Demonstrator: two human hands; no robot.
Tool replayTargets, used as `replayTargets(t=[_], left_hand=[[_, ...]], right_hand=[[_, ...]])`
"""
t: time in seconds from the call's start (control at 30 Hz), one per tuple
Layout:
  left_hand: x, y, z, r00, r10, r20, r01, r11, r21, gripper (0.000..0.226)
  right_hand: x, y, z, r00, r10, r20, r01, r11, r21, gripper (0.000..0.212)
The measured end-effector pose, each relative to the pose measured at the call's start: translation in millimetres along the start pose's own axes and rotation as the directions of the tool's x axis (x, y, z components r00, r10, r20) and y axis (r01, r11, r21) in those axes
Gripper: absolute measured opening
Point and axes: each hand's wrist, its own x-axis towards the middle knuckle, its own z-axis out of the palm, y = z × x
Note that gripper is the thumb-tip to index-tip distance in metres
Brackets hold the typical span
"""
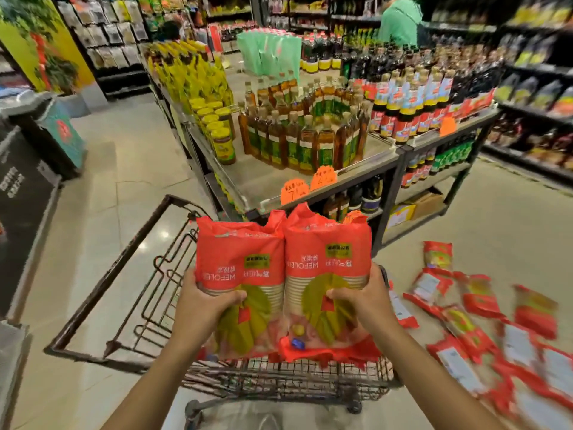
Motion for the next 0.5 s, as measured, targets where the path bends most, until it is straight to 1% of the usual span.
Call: replayTargets(t=[0.13,0.23,0.3,0.4,0.43,0.5], left_hand=[[78.3,-18.6,5.7,0.992,-0.074,0.1,0.074,0.997,-0.003,0.092],[132.0,-40.2,11.5,0.975,-0.138,0.177,0.134,0.99,0.032,0.085],[162.0,-59.7,17.7,0.963,-0.18,0.199,0.172,0.984,0.056,0.085],[194.4,-93.6,25.6,0.937,-0.292,0.194,0.275,0.955,0.11,0.084],[205.7,-107.1,27.4,0.927,-0.325,0.187,0.304,0.943,0.133,0.082],[230.3,-137.5,32.3,0.909,-0.372,0.189,0.339,0.923,0.185,0.086]], right_hand=[[37.7,15.9,22.4,0.99,0.076,-0.116,-0.076,0.997,-0.001,0.086],[65.7,38.5,27.4,0.971,0.152,-0.185,-0.155,0.988,-0.002,0.096],[83.2,59.1,22.5,0.958,0.204,-0.2,-0.205,0.979,0.011,0.096],[102.1,89.4,11.4,0.913,0.314,-0.259,-0.324,0.946,0.003,0.084],[109.4,101.8,6.7,0.908,0.332,-0.254,-0.343,0.939,-0.001,0.082],[125.0,127.7,1.0,0.877,0.39,-0.282,-0.415,0.909,-0.032,0.09]])
